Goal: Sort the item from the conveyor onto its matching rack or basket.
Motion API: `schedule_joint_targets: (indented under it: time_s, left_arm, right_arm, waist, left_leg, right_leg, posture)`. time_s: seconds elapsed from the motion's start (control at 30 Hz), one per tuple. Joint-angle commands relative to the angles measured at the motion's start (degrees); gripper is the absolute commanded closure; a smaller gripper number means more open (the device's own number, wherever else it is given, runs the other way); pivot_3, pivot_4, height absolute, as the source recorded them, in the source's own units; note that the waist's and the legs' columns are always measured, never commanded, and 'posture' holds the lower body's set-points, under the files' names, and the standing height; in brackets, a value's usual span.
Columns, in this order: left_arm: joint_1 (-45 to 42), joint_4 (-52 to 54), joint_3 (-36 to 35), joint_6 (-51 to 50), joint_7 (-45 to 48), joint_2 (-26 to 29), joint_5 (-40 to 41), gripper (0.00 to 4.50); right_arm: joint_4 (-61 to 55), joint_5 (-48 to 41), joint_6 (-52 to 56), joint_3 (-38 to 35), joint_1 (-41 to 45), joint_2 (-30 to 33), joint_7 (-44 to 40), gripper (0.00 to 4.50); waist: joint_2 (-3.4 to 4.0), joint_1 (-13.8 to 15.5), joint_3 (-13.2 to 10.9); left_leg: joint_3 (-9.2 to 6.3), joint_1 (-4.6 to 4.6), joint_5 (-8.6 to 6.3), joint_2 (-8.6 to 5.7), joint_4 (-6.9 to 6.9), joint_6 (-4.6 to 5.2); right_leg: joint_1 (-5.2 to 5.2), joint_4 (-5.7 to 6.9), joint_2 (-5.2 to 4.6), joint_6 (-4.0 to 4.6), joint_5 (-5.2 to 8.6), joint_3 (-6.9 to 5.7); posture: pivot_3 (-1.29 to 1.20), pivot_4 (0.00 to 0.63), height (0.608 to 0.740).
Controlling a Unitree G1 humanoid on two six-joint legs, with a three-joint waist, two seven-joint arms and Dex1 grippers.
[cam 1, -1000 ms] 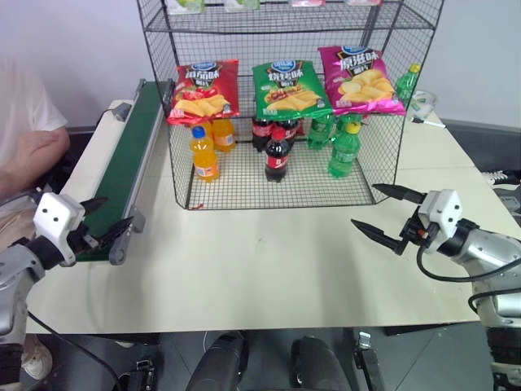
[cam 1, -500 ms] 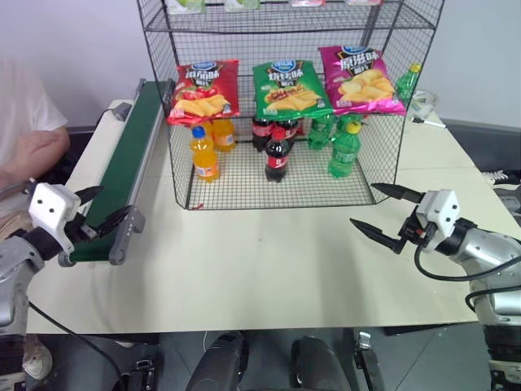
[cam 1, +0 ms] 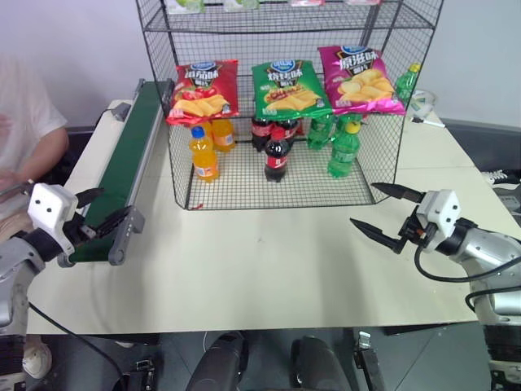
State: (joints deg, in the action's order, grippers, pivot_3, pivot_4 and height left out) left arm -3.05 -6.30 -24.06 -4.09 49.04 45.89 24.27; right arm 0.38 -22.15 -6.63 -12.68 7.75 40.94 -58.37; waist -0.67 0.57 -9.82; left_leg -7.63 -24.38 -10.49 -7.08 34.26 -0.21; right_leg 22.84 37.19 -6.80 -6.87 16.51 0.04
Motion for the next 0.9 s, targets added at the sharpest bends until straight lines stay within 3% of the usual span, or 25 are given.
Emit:
schedule_joint_targets:
  time_s: [0.03,0.9]
  left_arm:
    - [-0.59,0.41,-2.13,0.30,0.39,0.51,0.95,0.90]
    - [0.60,2.61,-1.62,-1.29,1.69,-0.95,2.34,0.90]
  right_arm:
    - [-0.26,-0.33,-1.14,-0.72,1.02,0.21,-0.12,0.00]
    - [-0.28,0.42,-0.93,0.10,1.90,0.34,-0.47,0.00]
  waist:
    - [0.00,0.00,0.00]
    - [0.00,0.01,-0.01]
  left_leg:
    - [0.00,0.00,0.00,0.00,0.00,0.00]
    - [0.00,0.00,0.00,0.00,-0.01,0.00]
  right_leg:
    - [0.00,0.00,0.00,0.00,0.00,0.00]
    - [0.00,-0.02,0.00,0.00,0.00,0.00]
  posture:
    - [0.00,0.150,0.740]
    - [0.00,0.150,0.740]
